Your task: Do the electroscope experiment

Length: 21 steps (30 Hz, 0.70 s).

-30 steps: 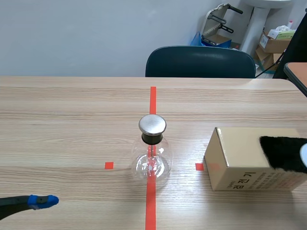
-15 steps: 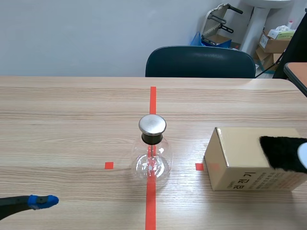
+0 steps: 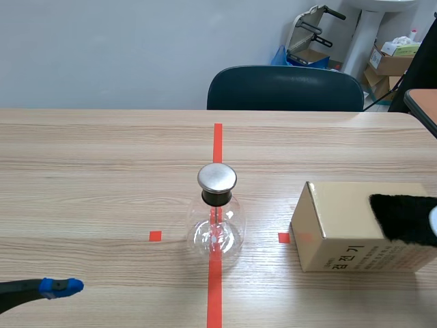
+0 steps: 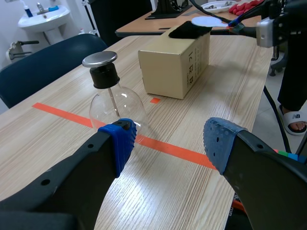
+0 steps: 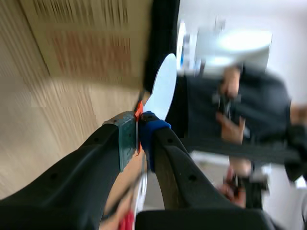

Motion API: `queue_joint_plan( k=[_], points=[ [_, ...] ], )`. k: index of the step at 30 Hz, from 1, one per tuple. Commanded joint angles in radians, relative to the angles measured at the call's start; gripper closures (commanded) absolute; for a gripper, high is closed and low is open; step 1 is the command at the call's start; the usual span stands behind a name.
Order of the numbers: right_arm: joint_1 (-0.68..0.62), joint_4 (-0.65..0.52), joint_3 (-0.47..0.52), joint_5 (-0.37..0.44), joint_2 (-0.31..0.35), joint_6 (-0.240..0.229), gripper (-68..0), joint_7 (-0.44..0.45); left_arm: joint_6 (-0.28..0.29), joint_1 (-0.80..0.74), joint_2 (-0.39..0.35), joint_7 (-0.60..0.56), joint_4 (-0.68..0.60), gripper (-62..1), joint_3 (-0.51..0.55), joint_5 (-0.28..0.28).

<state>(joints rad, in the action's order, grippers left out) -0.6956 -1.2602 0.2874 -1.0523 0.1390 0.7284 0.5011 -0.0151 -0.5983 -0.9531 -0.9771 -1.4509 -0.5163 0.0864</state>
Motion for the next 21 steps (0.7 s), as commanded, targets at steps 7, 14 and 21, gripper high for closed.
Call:
queue_joint_plan(
  k=[7,14,21],
  points=[
    [0.0,-0.005,0.005,-0.018,0.002,0.055,-1.9,0.322,0.002,0.0,0.002,-0.017,-0.024,-33.6,0.003,0.006],
    [0.0,-0.005,0.005,-0.014,-0.001,0.055,-1.9,0.067,0.002,0.0,0.002,-0.016,-0.024,-33.6,0.003,0.006],
    [0.0,-0.005,0.005,-0.026,0.0,0.055,-1.9,0.238,0.002,0.0,0.002,-0.013,-0.024,-33.6,0.003,0.006]
  ],
)
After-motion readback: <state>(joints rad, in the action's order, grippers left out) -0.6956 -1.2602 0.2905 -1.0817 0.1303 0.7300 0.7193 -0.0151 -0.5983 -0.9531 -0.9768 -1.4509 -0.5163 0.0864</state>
